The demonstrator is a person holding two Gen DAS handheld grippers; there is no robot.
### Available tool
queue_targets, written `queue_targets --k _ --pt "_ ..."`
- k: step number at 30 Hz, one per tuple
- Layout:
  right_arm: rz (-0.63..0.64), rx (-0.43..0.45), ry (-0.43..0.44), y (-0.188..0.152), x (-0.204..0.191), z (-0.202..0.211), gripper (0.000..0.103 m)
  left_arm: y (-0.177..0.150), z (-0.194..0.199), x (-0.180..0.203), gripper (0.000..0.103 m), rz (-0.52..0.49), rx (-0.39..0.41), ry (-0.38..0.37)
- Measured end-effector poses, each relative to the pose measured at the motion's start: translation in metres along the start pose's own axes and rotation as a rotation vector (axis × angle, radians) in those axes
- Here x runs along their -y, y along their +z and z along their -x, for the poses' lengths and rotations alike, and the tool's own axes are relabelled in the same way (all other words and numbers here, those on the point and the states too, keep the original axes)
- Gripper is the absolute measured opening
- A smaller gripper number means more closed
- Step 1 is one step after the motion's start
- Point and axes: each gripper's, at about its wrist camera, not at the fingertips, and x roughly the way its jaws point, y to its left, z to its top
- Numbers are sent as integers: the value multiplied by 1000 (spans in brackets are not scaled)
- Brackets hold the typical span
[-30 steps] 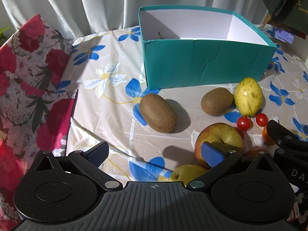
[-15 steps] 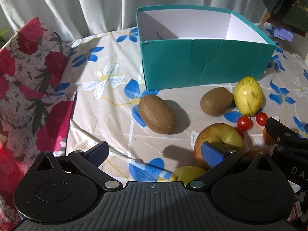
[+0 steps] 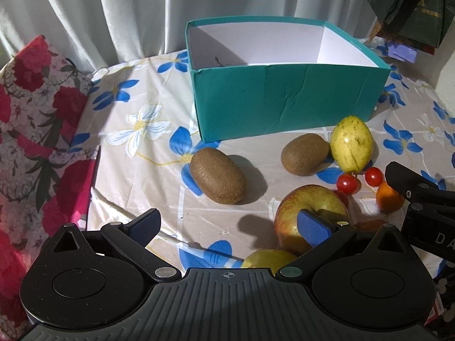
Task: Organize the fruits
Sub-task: 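Grasp the large green pear with the left gripper while the right gripper grasps the red apple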
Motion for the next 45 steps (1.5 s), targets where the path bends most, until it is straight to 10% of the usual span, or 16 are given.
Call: queue_targets --k 8,18,25,32,45 --pt "-8 109 79 -5 10 12 103 -17 16 2 103 -73 128 -44" --pt "-63 120 53 -14 28 15 103 -40 18 19 103 -136 65 -218" --pt "-59 74 52 -24 35 12 103 -49 -5 19 103 -95 -25 -202" --pt "-30 51 74 -29 34 11 103 -55 -16 23 74 -93 -68 -162" --pt "25 -18 152 -40 23 14 89 -53 -6 3 72 -33 -40 -136"
